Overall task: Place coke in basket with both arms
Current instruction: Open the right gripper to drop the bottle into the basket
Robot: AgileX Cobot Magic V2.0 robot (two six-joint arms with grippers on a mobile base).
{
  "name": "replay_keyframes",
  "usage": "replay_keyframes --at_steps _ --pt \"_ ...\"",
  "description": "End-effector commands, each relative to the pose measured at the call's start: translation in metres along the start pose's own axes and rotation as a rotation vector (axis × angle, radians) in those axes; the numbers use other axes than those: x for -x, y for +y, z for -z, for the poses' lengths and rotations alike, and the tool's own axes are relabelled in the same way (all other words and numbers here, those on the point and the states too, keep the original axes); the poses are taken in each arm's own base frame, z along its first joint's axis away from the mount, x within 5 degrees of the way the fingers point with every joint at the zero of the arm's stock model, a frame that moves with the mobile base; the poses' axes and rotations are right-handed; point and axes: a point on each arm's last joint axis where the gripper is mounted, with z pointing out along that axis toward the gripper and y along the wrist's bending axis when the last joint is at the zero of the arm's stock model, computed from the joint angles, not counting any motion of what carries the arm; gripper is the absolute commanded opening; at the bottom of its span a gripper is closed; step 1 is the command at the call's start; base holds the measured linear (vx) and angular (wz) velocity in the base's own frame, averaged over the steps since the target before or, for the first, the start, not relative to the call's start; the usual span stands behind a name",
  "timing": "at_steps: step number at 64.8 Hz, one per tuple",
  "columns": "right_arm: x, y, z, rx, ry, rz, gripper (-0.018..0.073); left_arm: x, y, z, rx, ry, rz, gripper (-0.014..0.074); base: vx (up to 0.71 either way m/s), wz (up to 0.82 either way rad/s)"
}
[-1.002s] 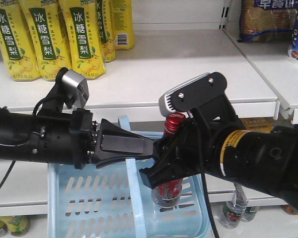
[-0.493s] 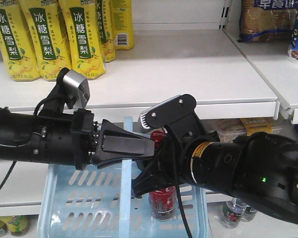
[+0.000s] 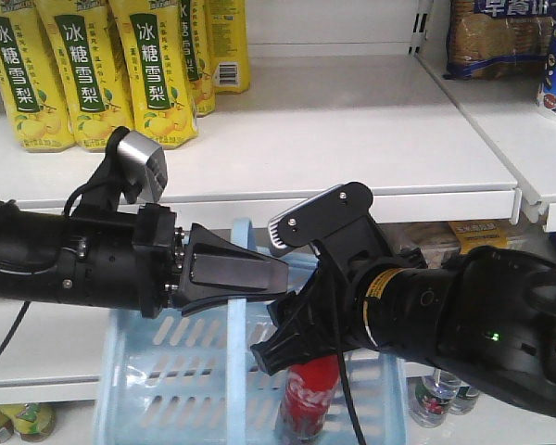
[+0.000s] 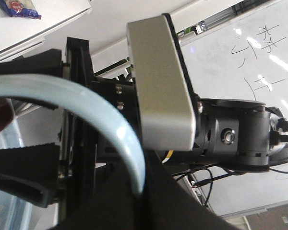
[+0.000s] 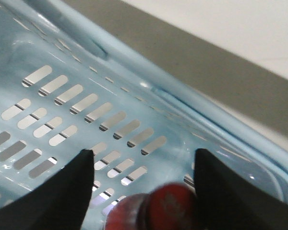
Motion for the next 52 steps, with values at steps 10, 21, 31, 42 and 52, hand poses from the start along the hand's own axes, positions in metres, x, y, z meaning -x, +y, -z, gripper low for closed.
replay_keyframes --at_steps 10,21,31,42,52 --pt "0.016 -0.008 0.028 -0.033 -0.092 0.034 0.0531 0.003 -0.027 0.003 -0.136 -0.028 -0.029 -0.0006 0.0 0.0" --pt "0.013 -0.02 0.056 -0.08 -0.097 0.009 0.0473 0.003 -0.028 0.003 -0.137 -0.029 -0.029 -0.0006 0.0 0.0" --pt "0.006 -0.035 0.092 -0.15 -0.096 0.0 0.027 0.003 -0.028 0.003 -0.137 -0.029 -0.029 -0.0006 0.0 0.0" --pt "-0.003 -0.05 0.142 -0.164 -0.19 -0.014 -0.0016 0.003 -0.028 0.003 -0.137 -0.029 -0.029 -0.0006 0.0 0.0" --pt "-0.035 -0.064 0.176 -0.163 -0.276 -0.019 -0.0009 0.003 -0.028 0.003 -0.137 -0.029 -0.029 -0.0006 0.0 0.0"
